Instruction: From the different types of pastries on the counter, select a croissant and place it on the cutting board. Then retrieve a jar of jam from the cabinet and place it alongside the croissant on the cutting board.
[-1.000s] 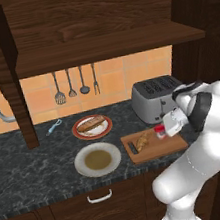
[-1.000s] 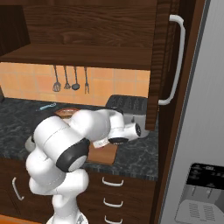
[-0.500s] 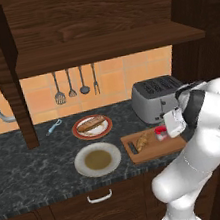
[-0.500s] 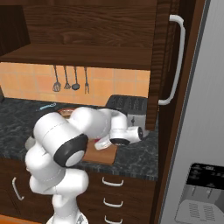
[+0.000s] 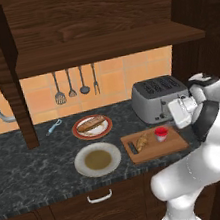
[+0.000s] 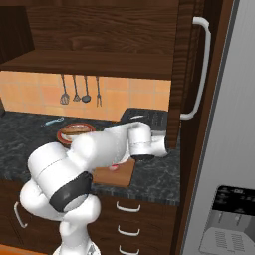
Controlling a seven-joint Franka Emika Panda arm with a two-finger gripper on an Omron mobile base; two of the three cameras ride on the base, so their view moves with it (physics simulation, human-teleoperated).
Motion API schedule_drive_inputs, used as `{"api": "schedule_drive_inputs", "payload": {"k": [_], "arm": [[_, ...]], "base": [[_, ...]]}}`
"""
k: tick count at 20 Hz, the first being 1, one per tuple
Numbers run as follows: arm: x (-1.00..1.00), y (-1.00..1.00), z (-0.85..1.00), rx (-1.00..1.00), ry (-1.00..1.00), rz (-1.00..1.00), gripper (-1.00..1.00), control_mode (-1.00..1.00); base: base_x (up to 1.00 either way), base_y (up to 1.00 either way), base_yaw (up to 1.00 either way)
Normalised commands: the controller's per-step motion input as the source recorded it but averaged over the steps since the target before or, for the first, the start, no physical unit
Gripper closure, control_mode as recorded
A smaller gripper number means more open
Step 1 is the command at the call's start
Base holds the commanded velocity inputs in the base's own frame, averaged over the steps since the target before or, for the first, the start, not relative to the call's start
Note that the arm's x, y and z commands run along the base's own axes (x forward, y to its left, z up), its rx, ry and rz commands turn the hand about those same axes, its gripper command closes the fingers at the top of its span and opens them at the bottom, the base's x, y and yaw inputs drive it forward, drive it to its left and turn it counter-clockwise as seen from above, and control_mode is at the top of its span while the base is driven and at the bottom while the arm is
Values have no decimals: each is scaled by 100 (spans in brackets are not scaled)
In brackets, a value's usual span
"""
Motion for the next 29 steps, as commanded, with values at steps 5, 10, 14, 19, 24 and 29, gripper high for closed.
{"api": "schedule_drive_inputs", "payload": {"k": [5,10,14,19,24,29], "arm": [[-100,-7,0,19,-54,0,-100,-100],[-100,-2,-4,18,-55,0,-100,-100],[-100,-34,0,31,-57,0,-100,-100],[-17,-1,0,1,-7,-1,-100,-100],[-1,-24,0,12,-1,0,-100,-100],[0,-56,0,28,-1,-2,-100,-100]], "base": [[0,0,0],[0,0,0],[0,0,0],[0,0,0],[0,0,0],[0,0,0]]}}
